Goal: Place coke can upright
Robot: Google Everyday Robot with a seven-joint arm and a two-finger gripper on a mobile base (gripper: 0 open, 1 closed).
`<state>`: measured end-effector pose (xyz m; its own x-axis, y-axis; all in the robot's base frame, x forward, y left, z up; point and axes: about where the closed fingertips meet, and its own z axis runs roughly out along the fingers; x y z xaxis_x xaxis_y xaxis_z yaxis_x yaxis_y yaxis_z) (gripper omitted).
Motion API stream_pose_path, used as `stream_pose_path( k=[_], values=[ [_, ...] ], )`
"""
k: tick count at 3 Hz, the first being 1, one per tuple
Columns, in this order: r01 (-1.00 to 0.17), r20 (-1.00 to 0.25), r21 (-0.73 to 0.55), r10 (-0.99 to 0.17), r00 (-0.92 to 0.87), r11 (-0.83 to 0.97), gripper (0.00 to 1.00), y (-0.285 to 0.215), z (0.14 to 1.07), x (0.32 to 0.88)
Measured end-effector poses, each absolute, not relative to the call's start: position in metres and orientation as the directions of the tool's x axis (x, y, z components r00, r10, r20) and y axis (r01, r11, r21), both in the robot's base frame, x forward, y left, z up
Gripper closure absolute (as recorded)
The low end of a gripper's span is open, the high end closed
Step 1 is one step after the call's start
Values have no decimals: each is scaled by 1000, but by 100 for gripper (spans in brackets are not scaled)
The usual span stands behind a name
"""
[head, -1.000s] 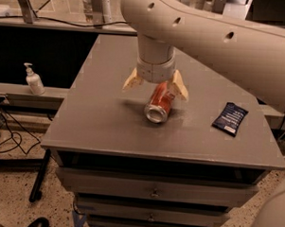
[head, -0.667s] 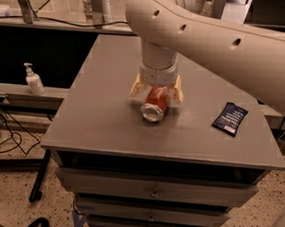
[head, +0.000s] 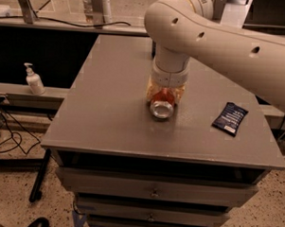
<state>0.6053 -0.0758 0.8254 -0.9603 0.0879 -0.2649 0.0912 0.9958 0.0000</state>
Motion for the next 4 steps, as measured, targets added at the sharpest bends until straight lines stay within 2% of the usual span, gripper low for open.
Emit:
stream_pose_path(
  k=[1,2,3,4],
  values=[
    [89,-266,0,86,-960,996,88,-76,828,606],
    [33,-312,39,43,-949,999,100,-75,837,617],
    [-82,-458,222,30,-889,972,100,-69,881,656],
    [-224,-608,394,70,-791,891,100,-57,939,691]
  ],
)
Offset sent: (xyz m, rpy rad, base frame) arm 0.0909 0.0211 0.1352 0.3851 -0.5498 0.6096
